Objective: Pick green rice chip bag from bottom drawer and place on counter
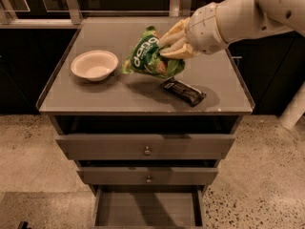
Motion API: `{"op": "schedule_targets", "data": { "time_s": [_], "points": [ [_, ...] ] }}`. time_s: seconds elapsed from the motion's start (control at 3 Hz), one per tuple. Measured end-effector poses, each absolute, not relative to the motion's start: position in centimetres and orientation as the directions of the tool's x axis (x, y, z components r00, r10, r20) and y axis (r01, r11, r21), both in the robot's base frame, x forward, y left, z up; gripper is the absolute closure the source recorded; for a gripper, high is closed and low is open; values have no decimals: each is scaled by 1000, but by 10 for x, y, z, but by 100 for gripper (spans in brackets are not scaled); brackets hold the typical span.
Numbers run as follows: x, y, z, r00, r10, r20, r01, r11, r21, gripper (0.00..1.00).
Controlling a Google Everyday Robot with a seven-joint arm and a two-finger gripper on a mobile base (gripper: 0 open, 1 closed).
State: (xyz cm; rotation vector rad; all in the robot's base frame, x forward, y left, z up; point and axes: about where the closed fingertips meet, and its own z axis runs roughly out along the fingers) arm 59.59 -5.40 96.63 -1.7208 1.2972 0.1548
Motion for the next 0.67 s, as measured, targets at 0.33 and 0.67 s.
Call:
{"op": "schedule_targets", "data": {
  "time_s": [0.33,0.67],
  "points": [
    [609,-59,962,403,-702,-587,-807,30,-590,100],
    [609,-59,962,403,-702,-587,-807,30,-590,81]
  ]
}}
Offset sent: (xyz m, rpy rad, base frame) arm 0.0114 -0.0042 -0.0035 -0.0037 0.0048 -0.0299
